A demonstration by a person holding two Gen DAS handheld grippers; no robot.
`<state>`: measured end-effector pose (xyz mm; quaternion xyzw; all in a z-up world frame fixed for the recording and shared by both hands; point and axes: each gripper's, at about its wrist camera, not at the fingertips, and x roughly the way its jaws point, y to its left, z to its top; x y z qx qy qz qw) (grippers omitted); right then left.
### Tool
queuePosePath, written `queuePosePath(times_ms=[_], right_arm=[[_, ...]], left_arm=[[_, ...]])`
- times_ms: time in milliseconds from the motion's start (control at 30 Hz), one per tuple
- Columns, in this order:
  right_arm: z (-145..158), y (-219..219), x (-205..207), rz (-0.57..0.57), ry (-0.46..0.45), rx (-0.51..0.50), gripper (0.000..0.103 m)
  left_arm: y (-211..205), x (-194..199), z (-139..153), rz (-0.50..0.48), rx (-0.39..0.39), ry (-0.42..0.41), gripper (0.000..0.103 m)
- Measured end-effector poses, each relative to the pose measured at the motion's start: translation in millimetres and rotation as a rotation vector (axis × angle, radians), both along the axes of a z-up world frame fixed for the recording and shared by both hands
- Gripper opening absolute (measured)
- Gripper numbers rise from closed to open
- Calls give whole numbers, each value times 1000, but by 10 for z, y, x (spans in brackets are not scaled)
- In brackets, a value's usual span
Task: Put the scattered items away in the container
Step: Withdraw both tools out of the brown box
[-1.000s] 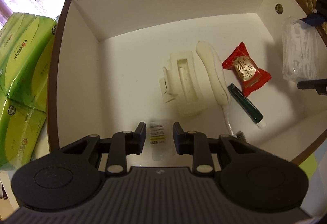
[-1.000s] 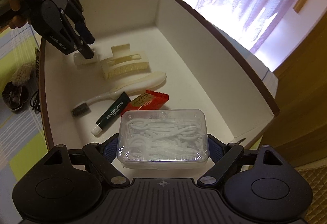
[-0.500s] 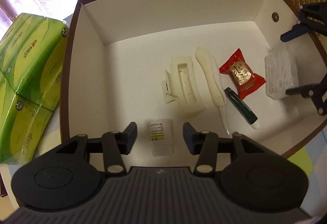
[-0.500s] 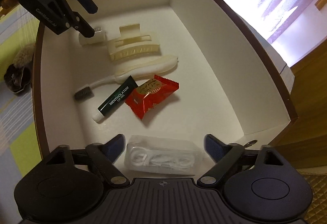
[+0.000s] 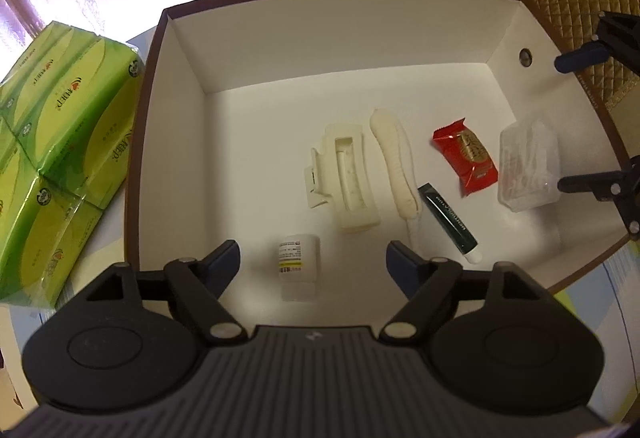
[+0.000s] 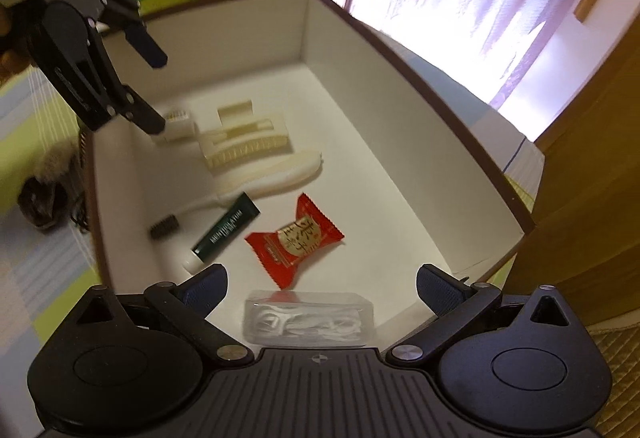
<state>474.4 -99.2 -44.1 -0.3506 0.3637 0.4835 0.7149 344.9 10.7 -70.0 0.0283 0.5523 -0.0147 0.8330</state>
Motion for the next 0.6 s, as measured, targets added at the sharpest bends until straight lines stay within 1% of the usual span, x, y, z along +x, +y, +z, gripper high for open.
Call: queuePosePath(times_ms=[267, 433, 600], right_arm=[[124, -98, -194, -61, 0, 42, 103], [237, -171, -355, -83, -10, 94, 103], [330, -207, -573, -108, -25, 123, 103]], left_arm=[[-40, -140, 122, 2, 1, -15, 77], [-51, -284, 233, 4, -4, -35, 77], [-44, -455, 392, 20, -9, -77, 77]])
